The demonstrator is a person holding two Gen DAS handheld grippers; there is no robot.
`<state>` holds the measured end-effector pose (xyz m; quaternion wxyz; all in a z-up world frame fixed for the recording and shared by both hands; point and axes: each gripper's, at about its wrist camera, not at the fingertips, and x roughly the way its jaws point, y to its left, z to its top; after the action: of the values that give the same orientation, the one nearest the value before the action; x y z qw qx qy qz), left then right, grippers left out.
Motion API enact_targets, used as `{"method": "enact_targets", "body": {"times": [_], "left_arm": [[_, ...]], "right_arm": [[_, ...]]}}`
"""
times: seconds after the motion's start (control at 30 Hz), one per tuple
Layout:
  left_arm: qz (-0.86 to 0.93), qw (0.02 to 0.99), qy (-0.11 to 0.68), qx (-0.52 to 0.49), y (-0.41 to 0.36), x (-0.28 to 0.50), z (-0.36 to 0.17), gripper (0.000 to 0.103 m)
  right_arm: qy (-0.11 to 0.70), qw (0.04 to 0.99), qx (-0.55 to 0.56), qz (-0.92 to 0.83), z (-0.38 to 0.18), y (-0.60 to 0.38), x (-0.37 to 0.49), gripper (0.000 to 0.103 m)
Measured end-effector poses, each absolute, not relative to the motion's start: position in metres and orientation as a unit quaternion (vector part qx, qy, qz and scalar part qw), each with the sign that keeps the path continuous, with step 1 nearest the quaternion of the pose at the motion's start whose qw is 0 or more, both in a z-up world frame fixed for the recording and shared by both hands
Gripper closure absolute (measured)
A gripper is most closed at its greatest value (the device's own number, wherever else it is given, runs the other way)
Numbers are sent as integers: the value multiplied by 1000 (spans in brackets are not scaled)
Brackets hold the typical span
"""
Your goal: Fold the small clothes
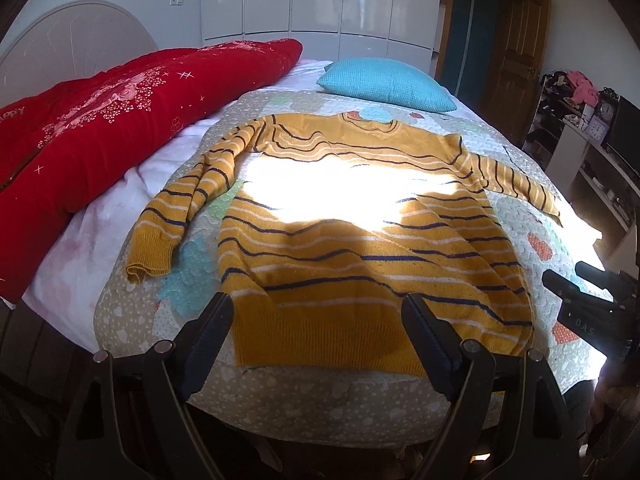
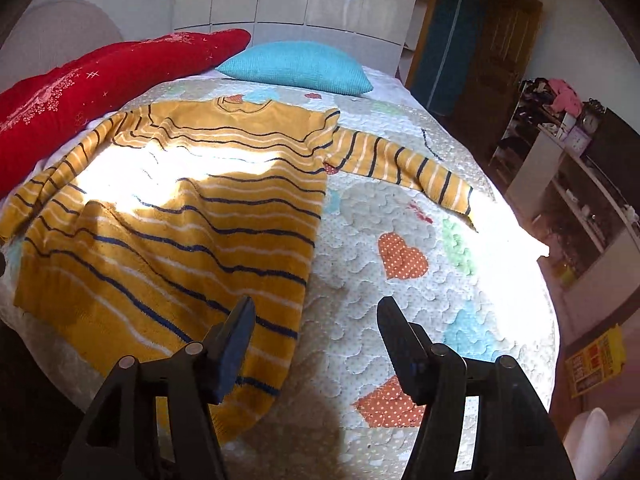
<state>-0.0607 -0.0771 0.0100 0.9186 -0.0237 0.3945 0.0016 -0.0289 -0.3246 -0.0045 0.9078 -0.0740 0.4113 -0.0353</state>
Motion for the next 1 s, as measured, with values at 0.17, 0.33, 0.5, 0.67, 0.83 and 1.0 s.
{"method": "enact_targets", "body": {"times": [0.17, 0.33, 0.5, 0.67, 0.83, 1.0], "left_arm": [[-3, 920, 391, -5, -89, -67, 5, 18], [-17, 918, 396, -5, -100, -68, 2, 18], [-25, 919, 394, 0, -108, -68, 0, 18], [-30, 916, 400, 3, -111, -67, 0, 18], [-38, 912, 408, -2, -112, -65, 0, 18], [-42, 912, 408, -1, -115, -66, 0, 18]], "right_arm": [[384, 912, -118, -78, 4, -319, -36, 30], [381, 911, -129, -88, 4, -322, -39, 29], [387, 909, -124, -88, -1, -324, -37, 29], [387, 909, -123, -92, -1, -327, -38, 24], [388, 909, -117, -97, -2, -332, -36, 23], [392, 908, -110, -100, -4, -337, -36, 22]]}}
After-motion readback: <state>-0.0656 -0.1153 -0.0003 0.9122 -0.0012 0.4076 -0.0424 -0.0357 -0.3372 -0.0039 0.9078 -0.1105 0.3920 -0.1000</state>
